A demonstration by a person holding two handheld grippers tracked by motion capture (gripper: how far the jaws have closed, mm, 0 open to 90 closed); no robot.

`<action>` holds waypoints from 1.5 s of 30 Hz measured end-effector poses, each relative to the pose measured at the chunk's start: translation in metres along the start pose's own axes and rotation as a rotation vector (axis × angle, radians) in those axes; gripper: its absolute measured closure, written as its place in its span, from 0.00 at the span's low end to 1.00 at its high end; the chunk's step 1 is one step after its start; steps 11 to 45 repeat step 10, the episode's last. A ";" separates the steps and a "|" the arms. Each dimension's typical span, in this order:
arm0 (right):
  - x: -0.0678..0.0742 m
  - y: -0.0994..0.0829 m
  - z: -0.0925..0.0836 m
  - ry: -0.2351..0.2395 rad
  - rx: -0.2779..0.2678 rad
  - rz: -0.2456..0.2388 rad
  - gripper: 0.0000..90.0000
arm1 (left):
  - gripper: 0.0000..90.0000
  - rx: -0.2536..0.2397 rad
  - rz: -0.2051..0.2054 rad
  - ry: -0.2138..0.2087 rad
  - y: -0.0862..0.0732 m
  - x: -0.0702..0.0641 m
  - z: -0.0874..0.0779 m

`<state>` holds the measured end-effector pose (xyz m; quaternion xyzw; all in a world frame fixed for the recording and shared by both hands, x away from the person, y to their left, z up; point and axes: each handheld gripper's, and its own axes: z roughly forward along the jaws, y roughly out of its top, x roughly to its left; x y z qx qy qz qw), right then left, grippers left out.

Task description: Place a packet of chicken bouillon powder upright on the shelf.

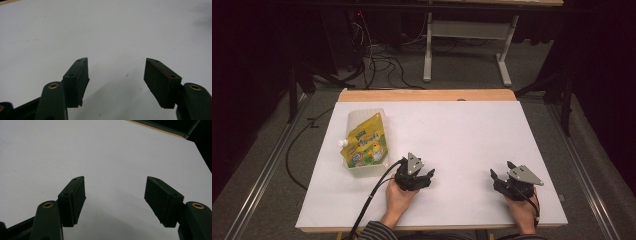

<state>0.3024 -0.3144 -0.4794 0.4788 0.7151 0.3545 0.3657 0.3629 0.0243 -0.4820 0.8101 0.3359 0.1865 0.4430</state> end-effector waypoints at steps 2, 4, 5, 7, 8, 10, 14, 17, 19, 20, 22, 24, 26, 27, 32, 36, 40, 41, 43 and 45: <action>0.000 0.000 0.000 0.000 0.001 -0.001 0.37 | 0.40 0.005 -0.003 -0.003 0.000 0.000 0.000; 0.000 0.000 0.000 0.000 0.000 0.002 0.37 | 0.40 0.009 -0.008 -0.008 0.000 0.001 0.001; 0.000 0.000 0.000 0.000 0.001 0.004 0.37 | 0.40 0.009 -0.011 -0.007 0.000 0.001 0.001; 0.000 0.000 0.000 0.001 0.002 0.004 0.37 | 0.39 0.014 -0.015 -0.009 0.000 0.001 0.001; 0.000 0.000 0.000 0.001 0.001 0.004 0.37 | 0.39 0.014 -0.015 -0.009 0.000 0.001 0.001; -0.001 0.000 0.000 0.001 -0.001 0.006 0.37 | 0.39 0.014 -0.015 -0.008 0.000 0.001 0.001; -0.001 0.000 0.000 0.001 -0.001 0.006 0.37 | 0.39 0.014 -0.015 -0.008 0.000 0.001 0.001; -0.001 0.000 0.000 0.001 -0.001 0.006 0.37 | 0.39 0.014 -0.015 -0.008 0.000 0.001 0.001; -0.001 0.000 0.000 0.001 -0.001 0.006 0.37 | 0.39 0.014 -0.015 -0.008 0.000 0.001 0.001; -0.001 0.000 0.000 0.001 -0.001 0.006 0.37 | 0.39 0.014 -0.015 -0.008 0.000 0.001 0.001; -0.001 0.000 0.000 0.001 -0.001 0.006 0.37 | 0.39 0.014 -0.015 -0.008 0.000 0.001 0.001; -0.001 0.000 0.000 0.001 -0.001 0.006 0.37 | 0.39 0.014 -0.015 -0.008 0.000 0.001 0.001; -0.001 0.000 0.000 0.001 -0.001 0.006 0.37 | 0.39 0.014 -0.015 -0.008 0.000 0.001 0.001; -0.001 0.000 0.000 0.001 -0.001 0.006 0.37 | 0.39 0.014 -0.015 -0.008 0.000 0.001 0.001; -0.001 0.000 0.000 0.001 -0.001 0.006 0.37 | 0.39 0.014 -0.015 -0.008 0.000 0.001 0.001; -0.001 0.000 0.000 0.001 -0.001 0.006 0.37 | 0.39 0.014 -0.015 -0.008 0.000 0.001 0.001; -0.001 0.000 0.000 0.001 -0.001 0.006 0.37 | 0.39 0.014 -0.015 -0.008 0.000 0.001 0.001; -0.001 0.000 0.000 0.001 -0.001 0.006 0.37 | 0.39 0.014 -0.015 -0.008 0.000 0.001 0.001; -0.001 0.000 0.000 0.001 -0.001 0.006 0.37 | 0.39 0.014 -0.015 -0.008 0.000 0.001 0.001; -0.001 0.000 0.000 0.001 -0.001 0.006 0.37 | 0.39 0.014 -0.015 -0.008 0.000 0.001 0.001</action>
